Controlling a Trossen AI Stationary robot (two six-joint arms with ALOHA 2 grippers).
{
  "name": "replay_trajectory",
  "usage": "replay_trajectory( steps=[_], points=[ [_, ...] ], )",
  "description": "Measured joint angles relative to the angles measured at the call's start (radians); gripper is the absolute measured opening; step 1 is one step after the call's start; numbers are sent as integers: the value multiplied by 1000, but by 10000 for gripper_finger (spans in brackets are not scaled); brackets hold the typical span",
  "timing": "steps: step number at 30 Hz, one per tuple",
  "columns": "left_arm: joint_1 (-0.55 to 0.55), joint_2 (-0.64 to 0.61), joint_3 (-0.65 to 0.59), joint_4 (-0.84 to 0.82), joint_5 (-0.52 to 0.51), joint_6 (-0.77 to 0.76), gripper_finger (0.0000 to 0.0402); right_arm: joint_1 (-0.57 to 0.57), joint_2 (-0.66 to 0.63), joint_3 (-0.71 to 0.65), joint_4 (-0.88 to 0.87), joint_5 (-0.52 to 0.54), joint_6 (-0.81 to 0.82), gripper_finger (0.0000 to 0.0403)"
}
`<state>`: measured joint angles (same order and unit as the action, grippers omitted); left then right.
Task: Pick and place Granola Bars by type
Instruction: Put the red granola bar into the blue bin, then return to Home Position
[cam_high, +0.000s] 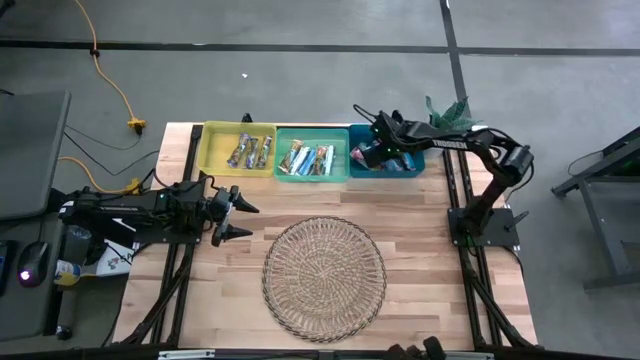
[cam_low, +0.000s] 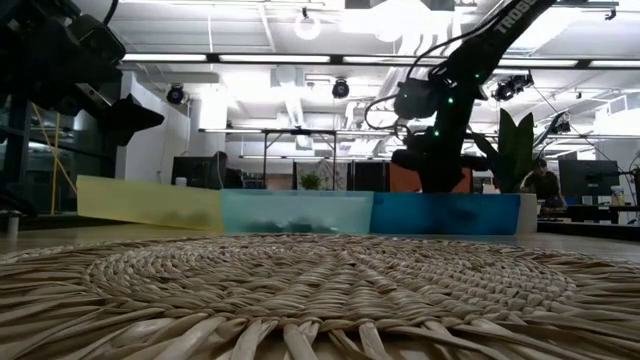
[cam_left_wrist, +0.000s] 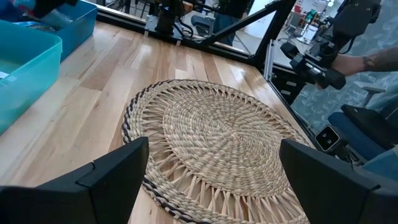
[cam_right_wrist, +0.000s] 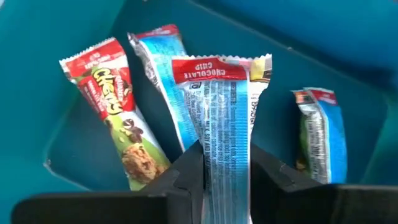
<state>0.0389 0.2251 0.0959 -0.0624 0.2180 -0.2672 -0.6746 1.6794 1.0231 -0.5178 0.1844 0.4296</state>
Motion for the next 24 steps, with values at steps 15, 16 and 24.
replay_trajectory(
  steps=[15,16,24],
  points=[
    [0,0,0,0,-5,0,358,0,-30,88,-56,39,-123,196],
    [0,0,0,0,-5,0,358,0,-39,107,-75,45,-128,200],
    [0,0,0,0,-4,0,358,13,-173,218,-106,-78,-187,189]
  ],
)
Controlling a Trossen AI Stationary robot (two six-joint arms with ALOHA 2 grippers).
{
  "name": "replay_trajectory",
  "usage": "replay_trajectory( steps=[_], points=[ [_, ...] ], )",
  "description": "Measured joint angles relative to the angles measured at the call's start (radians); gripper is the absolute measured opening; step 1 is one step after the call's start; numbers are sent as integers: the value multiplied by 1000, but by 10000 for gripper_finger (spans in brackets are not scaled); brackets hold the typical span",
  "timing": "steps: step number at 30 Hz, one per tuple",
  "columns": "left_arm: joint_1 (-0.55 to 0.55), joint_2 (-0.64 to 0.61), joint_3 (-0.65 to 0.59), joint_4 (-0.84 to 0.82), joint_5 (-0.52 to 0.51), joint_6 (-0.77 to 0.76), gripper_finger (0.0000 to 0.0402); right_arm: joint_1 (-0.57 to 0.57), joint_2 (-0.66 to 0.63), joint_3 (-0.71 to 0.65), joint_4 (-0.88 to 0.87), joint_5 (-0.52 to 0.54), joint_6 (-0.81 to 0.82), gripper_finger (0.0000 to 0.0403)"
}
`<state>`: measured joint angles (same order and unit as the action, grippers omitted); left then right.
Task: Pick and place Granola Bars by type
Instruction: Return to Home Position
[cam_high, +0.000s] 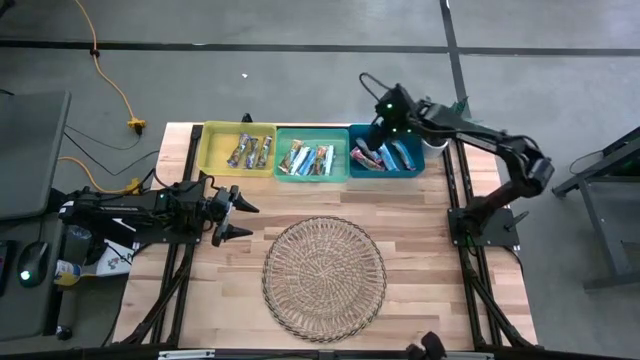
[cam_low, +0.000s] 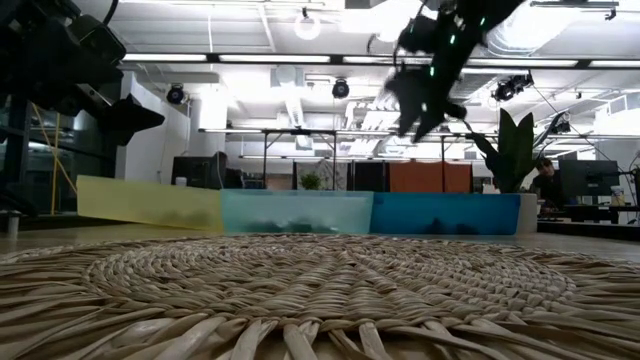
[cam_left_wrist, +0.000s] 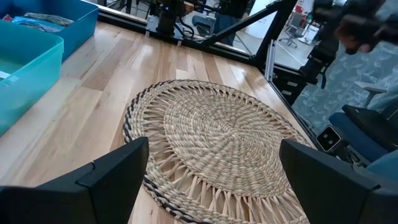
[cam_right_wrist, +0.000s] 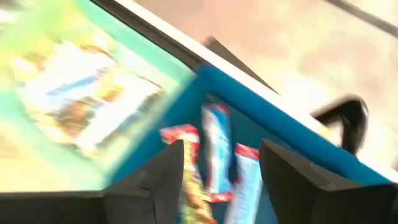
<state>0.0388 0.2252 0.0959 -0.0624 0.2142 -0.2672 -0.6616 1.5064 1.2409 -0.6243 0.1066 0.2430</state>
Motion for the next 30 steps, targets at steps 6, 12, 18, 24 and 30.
replay_trajectory(
  steps=[6,12,18,24,30],
  points=[
    [0,0,0,0,0,0,358,41,-142,42,9,-188,-20,147],
    [0,0,0,0,0,0,358,119,-318,43,19,-392,-28,97],
    [0,0,0,0,1,0,358,234,-490,41,10,-457,-59,33],
    [0,0,0,0,4,0,358,377,-614,39,-30,-434,-45,9],
    [0,0,0,0,4,0,358,584,-705,13,-31,-268,-46,3]
  ],
)
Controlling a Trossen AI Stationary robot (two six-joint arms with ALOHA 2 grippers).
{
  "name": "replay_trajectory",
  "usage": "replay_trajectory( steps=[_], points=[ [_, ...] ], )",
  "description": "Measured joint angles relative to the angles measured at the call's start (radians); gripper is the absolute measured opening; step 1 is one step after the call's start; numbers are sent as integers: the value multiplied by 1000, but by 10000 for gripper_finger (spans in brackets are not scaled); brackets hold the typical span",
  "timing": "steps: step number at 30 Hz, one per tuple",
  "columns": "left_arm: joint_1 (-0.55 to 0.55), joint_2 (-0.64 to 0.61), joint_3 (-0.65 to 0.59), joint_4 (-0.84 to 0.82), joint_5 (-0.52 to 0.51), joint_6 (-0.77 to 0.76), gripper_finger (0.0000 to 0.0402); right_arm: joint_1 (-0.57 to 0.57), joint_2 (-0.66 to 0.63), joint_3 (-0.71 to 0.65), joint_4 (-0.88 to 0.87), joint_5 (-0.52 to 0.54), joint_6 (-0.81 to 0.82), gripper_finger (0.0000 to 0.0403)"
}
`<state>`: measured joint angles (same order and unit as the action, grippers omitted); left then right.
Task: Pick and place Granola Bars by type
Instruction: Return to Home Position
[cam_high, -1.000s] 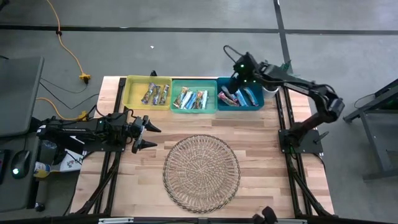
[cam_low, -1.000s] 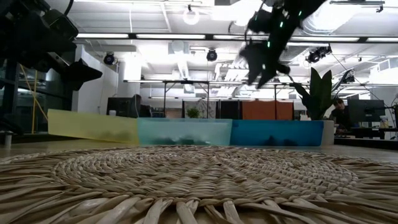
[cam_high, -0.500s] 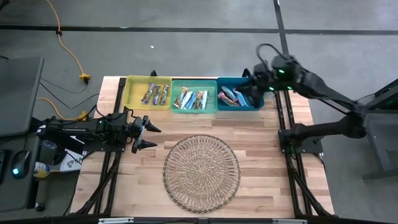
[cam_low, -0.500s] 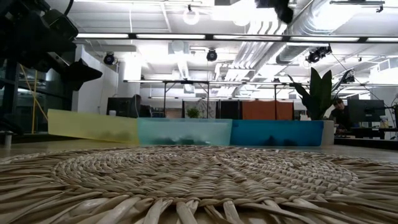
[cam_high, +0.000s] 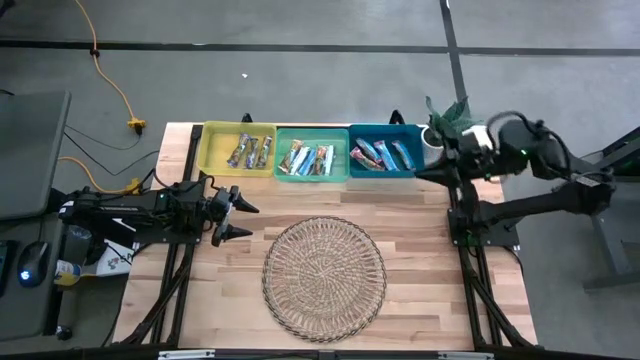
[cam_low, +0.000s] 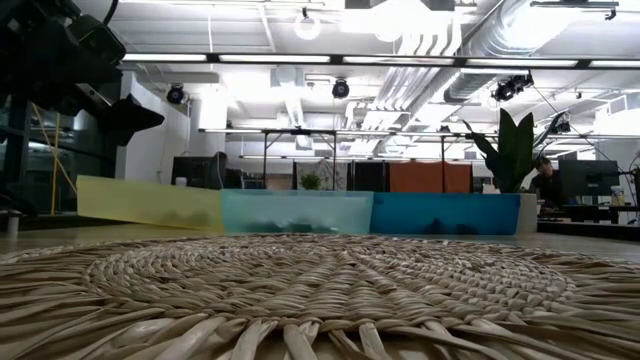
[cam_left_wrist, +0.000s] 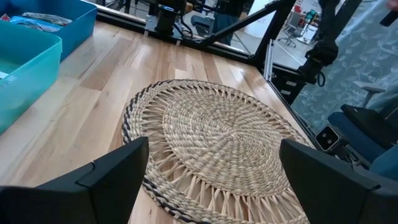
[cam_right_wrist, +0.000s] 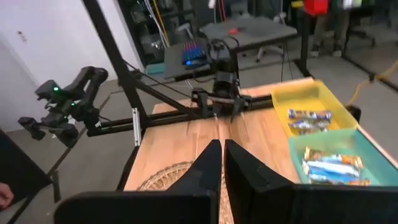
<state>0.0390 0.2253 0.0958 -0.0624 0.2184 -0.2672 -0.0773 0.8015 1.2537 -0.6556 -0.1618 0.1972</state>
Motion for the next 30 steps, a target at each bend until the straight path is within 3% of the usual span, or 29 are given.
replay_trajectory(
  steps=[5,10,20,30],
  points=[
    [0,0,0,0,0,0,358,158,-122,-239,242,144,-15,1],
    [0,0,0,0,0,0,358,209,-258,-523,535,221,-15,0],
    [0,0,0,0,-1,0,358,166,-436,-910,824,214,28,0],
    [0,0,0,0,-5,0,358,136,-542,-1085,908,100,96,0]
  ],
)
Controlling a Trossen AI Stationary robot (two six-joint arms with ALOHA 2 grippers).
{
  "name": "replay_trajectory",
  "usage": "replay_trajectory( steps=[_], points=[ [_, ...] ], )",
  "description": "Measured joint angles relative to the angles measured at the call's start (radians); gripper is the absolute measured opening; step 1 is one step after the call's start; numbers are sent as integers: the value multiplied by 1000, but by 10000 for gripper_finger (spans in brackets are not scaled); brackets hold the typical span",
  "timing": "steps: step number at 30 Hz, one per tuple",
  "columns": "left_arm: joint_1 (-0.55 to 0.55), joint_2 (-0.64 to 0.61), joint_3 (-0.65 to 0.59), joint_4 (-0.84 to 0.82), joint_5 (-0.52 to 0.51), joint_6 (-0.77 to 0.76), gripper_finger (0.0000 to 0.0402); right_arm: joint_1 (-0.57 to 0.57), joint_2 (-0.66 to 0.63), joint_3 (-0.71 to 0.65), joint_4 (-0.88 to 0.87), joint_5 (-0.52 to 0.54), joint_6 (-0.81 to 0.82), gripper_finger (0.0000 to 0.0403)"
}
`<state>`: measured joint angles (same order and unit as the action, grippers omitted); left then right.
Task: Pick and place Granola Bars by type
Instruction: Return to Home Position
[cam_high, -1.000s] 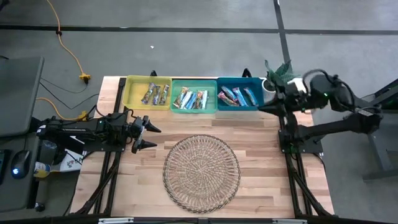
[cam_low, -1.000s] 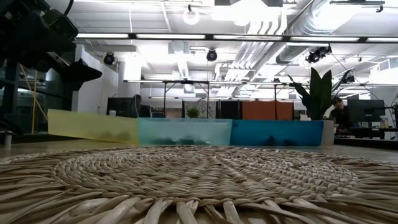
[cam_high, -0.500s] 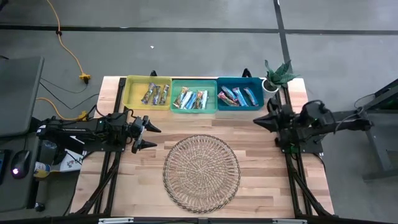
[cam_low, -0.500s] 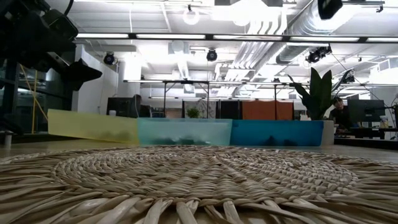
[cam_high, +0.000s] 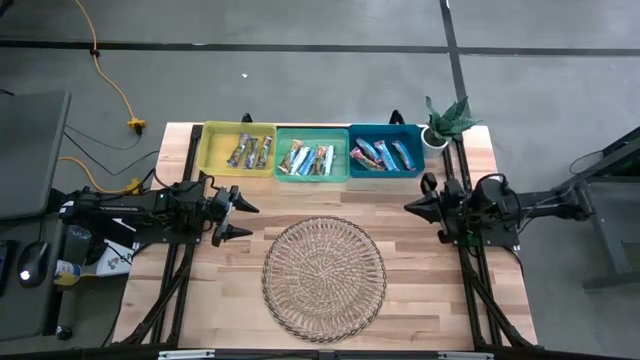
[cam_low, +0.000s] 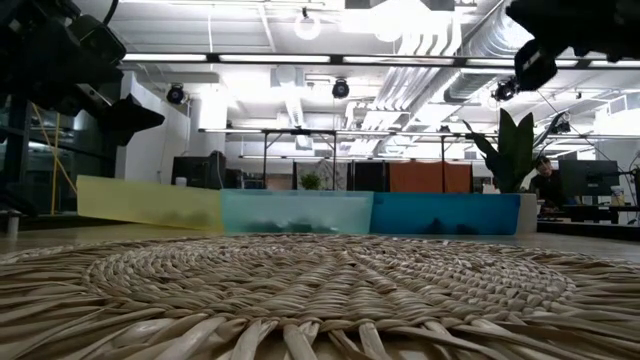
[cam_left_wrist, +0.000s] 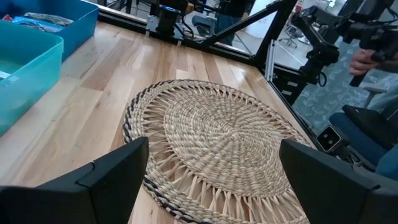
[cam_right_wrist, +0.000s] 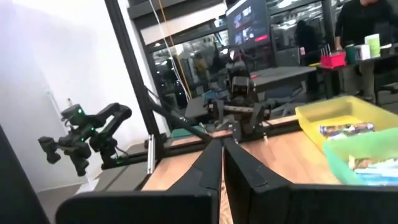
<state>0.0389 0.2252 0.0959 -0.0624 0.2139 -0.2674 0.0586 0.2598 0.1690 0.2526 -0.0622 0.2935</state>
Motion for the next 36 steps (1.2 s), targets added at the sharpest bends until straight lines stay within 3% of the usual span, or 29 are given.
replay_trajectory(
  steps=[9,14,31,36],
  points=[
    [0,0,0,0,1,0,358,0,-149,-43,-30,1,-9,0],
    [0,0,0,0,1,0,358,0,-252,-43,-143,5,-28,0],
    [0,0,0,-11,4,0,358,0,-248,-41,-427,1,-6,0],
    [0,0,0,-16,4,0,358,0,-248,-41,-496,49,-7,0]
  ],
)
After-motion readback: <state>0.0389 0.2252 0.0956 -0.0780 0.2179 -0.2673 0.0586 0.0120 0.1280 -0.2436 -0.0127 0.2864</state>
